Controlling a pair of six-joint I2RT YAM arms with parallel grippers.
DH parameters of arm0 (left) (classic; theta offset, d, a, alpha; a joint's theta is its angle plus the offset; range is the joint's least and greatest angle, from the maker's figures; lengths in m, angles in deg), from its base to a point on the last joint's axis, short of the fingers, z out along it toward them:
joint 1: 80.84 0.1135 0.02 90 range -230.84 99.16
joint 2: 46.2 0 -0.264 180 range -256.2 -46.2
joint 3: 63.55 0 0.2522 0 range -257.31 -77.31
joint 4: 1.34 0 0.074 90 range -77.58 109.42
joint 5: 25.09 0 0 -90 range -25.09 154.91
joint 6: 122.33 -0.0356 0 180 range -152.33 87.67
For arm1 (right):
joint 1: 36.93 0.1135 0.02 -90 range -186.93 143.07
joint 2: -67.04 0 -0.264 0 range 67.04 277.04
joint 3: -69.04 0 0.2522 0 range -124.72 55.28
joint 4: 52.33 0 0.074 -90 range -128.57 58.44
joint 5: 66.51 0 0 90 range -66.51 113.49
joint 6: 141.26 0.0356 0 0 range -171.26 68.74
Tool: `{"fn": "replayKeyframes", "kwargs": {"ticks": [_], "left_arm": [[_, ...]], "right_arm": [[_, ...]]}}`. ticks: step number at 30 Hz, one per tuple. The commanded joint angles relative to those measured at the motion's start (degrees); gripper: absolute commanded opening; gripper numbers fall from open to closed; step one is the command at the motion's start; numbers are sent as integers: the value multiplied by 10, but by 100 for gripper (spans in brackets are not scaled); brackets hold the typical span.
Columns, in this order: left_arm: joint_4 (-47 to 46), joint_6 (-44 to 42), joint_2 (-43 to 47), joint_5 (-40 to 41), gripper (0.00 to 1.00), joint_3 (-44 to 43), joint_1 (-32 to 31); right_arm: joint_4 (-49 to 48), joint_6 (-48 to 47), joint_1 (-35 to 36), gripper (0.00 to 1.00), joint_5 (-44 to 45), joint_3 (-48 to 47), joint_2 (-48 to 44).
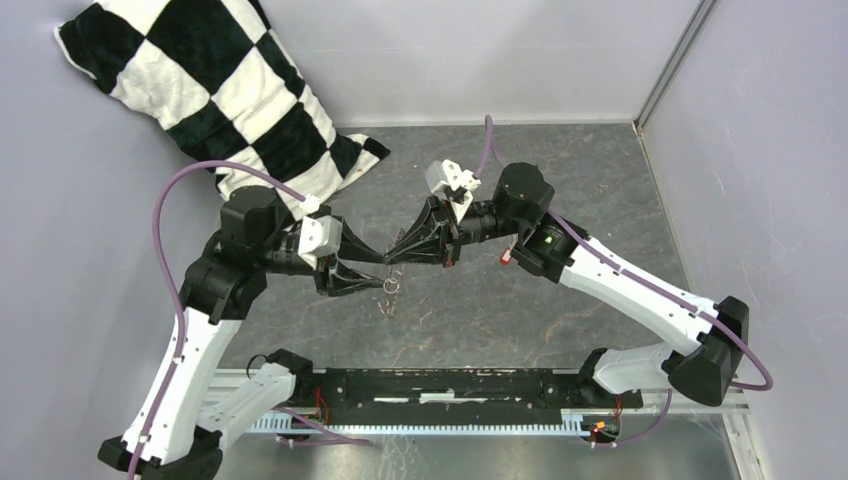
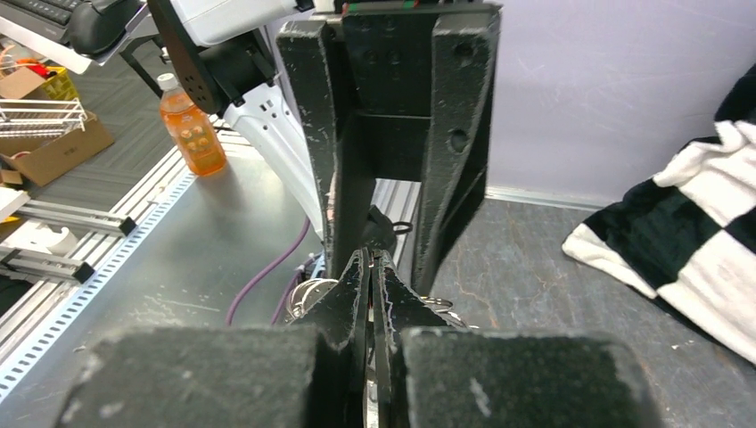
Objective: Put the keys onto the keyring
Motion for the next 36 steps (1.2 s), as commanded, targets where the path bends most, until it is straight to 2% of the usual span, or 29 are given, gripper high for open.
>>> {"fn": "replayKeyframes", "kwargs": {"ticks": [1, 3, 7, 10, 20, 24, 29, 33, 36], "left_arm": [[69, -51, 4, -13, 48, -20, -1], [50, -36, 4, -17, 45, -11, -1], [-55, 50, 10, 11, 40, 10, -1], [-90, 64, 16, 25, 40, 18, -1], [-91, 78, 23, 39, 43, 23, -1], [-101, 82, 23, 30, 32, 28, -1], [-103, 76, 22, 41, 4, 34, -1], [-112, 71, 32, 51, 2, 45, -1], [-126, 76, 42, 62, 2, 52, -1]], "right_arm": [[3, -25, 4, 1, 15, -38, 2], [5, -25, 4, 1, 11, -42, 6], [9, -22, 4, 1, 5, -45, 12], [14, -23, 4, 1, 5, -46, 14], [18, -24, 7, 1, -6, -45, 16], [13, -19, 9, 1, -4, -45, 18], [-1, -5, 11, 1, -8, -41, 20], [-17, 15, 11, 2, -29, -41, 23], [-28, 32, 12, 12, -47, -38, 27]]}}
